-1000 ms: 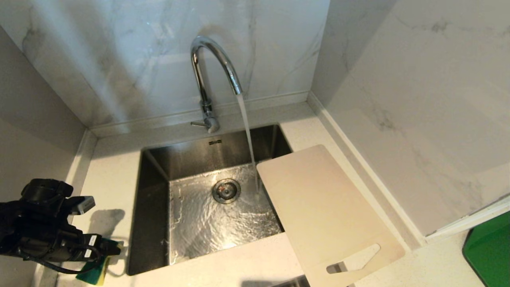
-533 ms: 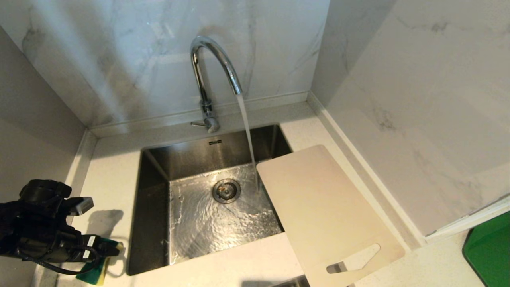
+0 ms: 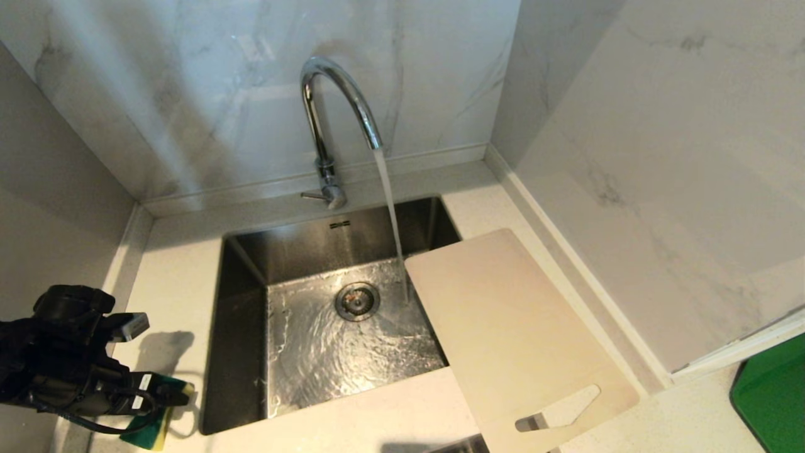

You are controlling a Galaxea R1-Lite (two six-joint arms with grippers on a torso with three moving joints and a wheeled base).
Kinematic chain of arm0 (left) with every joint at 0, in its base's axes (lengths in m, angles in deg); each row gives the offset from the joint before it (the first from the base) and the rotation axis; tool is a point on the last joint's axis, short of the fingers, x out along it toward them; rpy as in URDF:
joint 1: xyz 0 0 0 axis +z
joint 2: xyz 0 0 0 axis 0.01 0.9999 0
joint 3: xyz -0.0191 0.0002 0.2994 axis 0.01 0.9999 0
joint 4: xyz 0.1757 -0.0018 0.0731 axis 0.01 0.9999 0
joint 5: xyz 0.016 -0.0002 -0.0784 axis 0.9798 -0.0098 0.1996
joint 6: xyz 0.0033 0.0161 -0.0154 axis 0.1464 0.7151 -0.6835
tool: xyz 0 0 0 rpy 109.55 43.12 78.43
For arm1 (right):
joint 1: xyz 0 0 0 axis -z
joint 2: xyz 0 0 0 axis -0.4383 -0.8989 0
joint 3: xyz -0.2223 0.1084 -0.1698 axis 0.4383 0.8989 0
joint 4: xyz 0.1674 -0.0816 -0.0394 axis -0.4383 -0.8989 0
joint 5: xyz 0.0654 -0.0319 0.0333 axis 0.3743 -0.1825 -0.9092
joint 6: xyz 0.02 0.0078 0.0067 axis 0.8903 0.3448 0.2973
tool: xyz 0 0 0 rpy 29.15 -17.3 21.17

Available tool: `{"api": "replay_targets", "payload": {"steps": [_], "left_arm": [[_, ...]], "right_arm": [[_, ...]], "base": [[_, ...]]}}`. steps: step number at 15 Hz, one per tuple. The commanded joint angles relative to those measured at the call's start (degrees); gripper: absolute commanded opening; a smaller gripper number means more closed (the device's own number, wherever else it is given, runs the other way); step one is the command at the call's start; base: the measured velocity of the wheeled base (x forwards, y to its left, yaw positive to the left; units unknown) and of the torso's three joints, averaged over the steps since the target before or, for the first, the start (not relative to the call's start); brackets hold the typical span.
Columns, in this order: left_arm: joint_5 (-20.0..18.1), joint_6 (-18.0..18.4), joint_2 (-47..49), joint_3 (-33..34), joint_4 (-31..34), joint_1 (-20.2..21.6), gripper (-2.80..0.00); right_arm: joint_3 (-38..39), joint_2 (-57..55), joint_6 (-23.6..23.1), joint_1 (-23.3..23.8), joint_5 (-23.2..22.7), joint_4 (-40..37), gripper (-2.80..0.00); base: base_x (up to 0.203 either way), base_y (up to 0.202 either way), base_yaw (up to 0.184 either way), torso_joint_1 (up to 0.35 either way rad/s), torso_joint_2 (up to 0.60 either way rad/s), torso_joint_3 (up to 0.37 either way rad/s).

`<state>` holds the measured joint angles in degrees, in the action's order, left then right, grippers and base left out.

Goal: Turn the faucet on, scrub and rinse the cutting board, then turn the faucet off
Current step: Pick up the cleaning cloth

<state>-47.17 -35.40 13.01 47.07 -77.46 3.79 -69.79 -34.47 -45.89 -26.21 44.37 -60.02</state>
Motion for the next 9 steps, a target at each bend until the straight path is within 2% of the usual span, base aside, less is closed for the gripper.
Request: {"api": "replay_targets", "payload": {"steps": [1,7,8,9], "left_arm": [[0.0,0.0,0.6,0.1,0.0,0.3,0.00],[0.0,0.0,0.6,0.1,0.0,0.4,0.00],[0.0,0.0,0.6,0.1,0.0,0.4,-2.80],[0.0,0.0,0.5,0.1,0.0,0.4,-2.80]], "right_arm": [[0.0,-0.1,0.0,0.0,0.0,0.0,-2.80],[0.0,-0.1,0.0,0.0,0.0,0.0,-2.80],[0.0,-0.1,0.0,0.0,0.0,0.0,-2.80],[0.0,-0.1,0.0,0.0,0.0,0.0,-2.80]], "base": [[0.000,0.000,0.000,0.000,0.00,0.000],[0.000,0.000,0.000,0.000,0.00,0.000],[0.000,0.000,0.000,0.000,0.00,0.000],[0.000,0.000,0.000,0.000,0.00,0.000]]}}
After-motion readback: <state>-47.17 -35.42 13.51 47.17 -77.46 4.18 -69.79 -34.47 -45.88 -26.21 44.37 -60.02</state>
